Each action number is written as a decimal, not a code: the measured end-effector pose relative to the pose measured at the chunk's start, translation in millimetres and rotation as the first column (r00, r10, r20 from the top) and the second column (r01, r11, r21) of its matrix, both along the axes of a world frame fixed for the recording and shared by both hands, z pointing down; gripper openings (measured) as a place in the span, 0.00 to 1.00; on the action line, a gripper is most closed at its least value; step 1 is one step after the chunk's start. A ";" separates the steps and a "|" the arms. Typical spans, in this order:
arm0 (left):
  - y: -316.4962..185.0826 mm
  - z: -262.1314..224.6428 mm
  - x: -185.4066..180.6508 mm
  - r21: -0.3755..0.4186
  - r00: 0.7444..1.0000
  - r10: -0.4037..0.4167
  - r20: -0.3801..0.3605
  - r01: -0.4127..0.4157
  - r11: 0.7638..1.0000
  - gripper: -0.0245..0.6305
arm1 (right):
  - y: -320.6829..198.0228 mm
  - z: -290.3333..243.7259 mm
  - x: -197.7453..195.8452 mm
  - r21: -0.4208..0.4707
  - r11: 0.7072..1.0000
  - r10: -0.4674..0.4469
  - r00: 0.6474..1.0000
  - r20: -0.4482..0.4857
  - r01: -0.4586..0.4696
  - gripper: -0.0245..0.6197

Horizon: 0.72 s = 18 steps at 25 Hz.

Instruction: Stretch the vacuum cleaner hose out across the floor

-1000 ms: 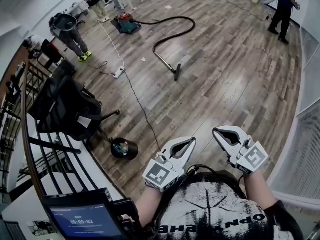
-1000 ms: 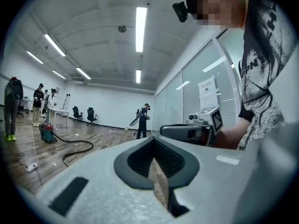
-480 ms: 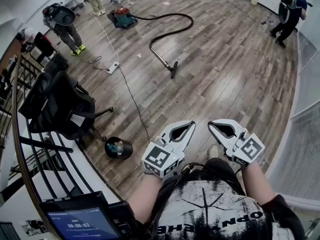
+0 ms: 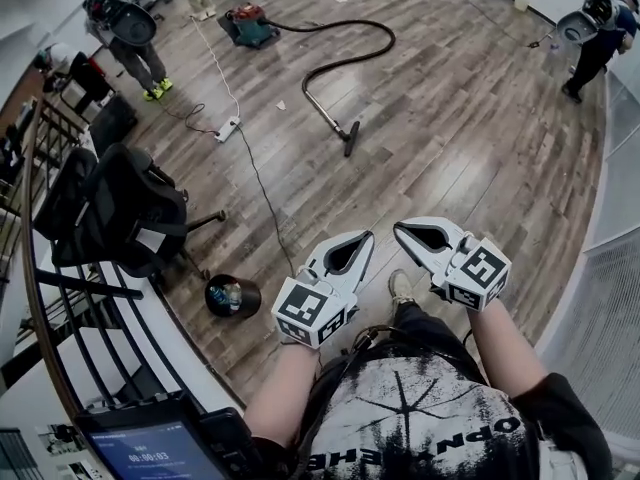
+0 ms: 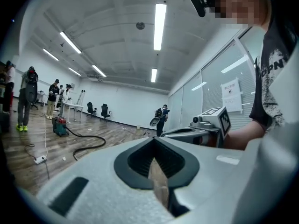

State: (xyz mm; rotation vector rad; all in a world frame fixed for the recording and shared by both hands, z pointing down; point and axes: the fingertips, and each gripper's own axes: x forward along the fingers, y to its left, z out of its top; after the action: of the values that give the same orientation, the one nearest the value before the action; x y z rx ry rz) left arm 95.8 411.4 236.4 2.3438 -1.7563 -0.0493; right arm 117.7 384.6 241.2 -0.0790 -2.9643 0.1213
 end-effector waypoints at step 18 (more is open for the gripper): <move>-173.1 -1.6 -90.4 -0.052 0.964 -0.262 0.052 0.265 0.963 0.04 | -167.3 15.0 -94.7 -0.012 0.981 -0.192 0.974 -0.122 0.192 0.05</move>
State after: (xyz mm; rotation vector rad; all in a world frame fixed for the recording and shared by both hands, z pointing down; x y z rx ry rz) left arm 5.3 238.3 234.8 2.0713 -2.0516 0.0127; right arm 23.0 217.3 256.2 -0.3445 -2.8153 0.0973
